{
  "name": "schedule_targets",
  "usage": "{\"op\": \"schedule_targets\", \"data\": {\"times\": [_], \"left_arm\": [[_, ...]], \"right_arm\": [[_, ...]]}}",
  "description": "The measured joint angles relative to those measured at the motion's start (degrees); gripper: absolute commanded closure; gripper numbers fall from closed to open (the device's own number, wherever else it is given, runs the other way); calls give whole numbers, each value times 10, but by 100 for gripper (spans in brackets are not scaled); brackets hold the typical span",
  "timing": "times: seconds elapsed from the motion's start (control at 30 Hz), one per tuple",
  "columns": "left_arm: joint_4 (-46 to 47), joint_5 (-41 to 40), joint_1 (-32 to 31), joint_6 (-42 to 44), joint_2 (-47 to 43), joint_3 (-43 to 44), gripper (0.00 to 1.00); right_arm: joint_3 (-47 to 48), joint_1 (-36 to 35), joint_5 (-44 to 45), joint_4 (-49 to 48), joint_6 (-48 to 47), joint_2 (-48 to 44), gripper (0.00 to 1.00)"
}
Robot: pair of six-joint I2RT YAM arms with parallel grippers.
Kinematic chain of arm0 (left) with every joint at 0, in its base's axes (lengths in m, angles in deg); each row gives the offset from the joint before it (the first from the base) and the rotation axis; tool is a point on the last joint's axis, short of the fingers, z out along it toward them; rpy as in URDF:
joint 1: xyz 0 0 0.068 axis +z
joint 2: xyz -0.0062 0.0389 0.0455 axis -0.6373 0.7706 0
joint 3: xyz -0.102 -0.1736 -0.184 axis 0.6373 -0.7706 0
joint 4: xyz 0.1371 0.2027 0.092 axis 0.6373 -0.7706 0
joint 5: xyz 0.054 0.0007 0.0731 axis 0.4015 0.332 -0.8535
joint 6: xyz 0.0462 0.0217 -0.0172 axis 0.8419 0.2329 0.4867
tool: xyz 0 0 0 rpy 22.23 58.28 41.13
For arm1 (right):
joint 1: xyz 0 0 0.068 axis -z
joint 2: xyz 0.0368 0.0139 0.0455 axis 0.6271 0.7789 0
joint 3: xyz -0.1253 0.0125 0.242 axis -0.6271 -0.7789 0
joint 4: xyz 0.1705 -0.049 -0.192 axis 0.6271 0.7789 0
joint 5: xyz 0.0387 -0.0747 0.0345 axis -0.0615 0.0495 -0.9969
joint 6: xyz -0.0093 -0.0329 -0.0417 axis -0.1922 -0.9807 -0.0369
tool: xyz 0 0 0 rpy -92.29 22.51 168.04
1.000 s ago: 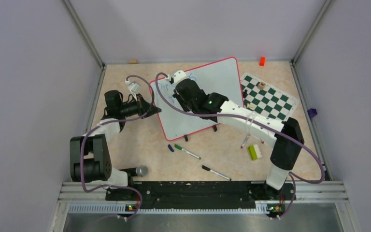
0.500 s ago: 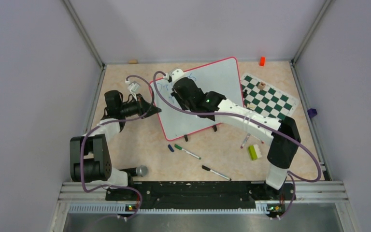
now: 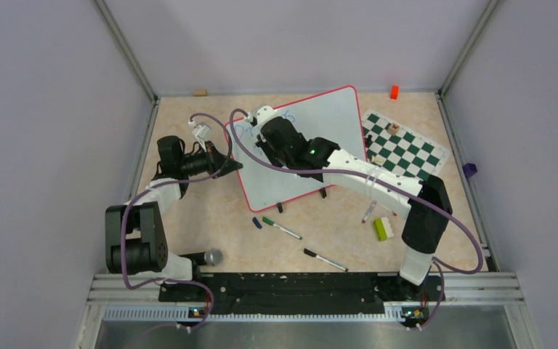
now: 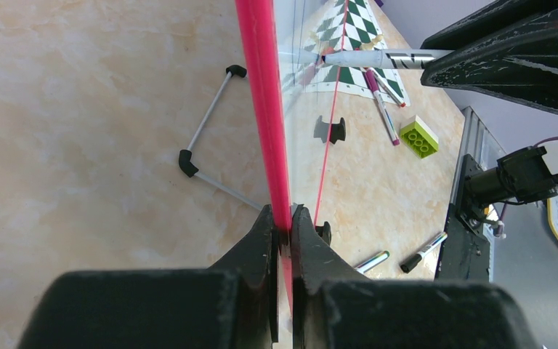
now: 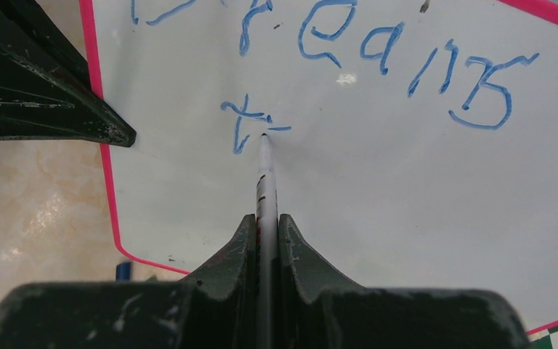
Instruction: Write a sentence on the whiteboard
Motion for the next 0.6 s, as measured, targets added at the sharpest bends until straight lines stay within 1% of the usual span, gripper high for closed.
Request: {"op": "schedule_targets", "data": {"times": [0.33,0.6], "left_arm": [[0,0,0,0,0,0,100],[0,0,0,0,0,0,100]], "right_arm": [[-1,0,2,21,-4,0,100],[-1,0,21,21,-4,0,100]]}}
